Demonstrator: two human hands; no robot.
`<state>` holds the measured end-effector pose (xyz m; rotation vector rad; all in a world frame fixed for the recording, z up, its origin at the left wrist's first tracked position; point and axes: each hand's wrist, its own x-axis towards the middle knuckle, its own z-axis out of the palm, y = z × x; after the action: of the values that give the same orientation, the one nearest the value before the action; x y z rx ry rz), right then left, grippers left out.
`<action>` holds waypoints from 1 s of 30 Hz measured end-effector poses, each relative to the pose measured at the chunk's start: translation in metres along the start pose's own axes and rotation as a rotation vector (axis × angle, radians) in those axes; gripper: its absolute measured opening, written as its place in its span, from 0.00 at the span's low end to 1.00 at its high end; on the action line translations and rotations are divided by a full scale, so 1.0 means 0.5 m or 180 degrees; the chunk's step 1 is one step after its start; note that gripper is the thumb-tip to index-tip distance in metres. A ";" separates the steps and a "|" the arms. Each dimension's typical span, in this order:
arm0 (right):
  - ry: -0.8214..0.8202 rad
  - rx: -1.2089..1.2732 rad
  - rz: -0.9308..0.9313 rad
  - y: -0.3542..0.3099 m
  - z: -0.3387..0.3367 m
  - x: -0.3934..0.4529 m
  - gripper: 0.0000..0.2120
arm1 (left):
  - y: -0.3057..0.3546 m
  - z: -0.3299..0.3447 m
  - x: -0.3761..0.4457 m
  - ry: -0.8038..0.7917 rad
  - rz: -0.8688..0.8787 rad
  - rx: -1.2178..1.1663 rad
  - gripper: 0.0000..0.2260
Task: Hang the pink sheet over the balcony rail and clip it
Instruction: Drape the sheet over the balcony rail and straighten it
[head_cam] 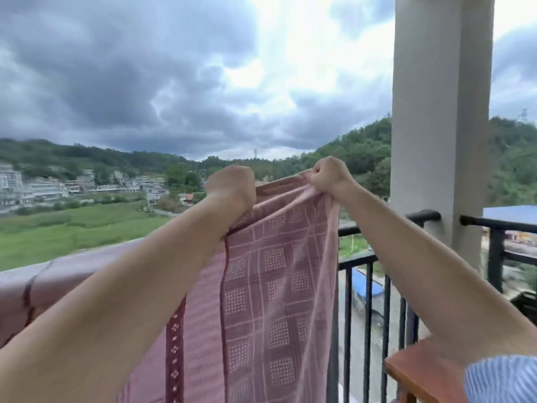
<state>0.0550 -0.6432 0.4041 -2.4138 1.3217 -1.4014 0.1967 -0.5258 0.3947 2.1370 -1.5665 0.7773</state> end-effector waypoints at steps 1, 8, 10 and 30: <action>-0.0123 -0.0033 0.0051 0.011 0.013 0.026 0.25 | 0.003 0.004 0.009 -0.0057 -0.0135 0.0026 0.08; -0.1322 -0.0131 0.0345 0.054 0.089 0.082 0.14 | 0.021 -0.009 -0.022 -0.0411 0.0231 -0.0526 0.17; -0.1629 0.0096 0.0415 0.075 0.078 0.047 0.18 | 0.040 -0.009 -0.067 -0.0744 0.0558 -0.0602 0.18; -0.0483 0.1025 0.0618 0.119 0.024 -0.077 0.14 | 0.064 0.014 -0.056 -0.0325 -0.0030 0.0596 0.07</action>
<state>0.0170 -0.6582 0.3453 -2.0774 1.1569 -1.2437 0.1613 -0.5188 0.3710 2.3493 -1.5882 0.8545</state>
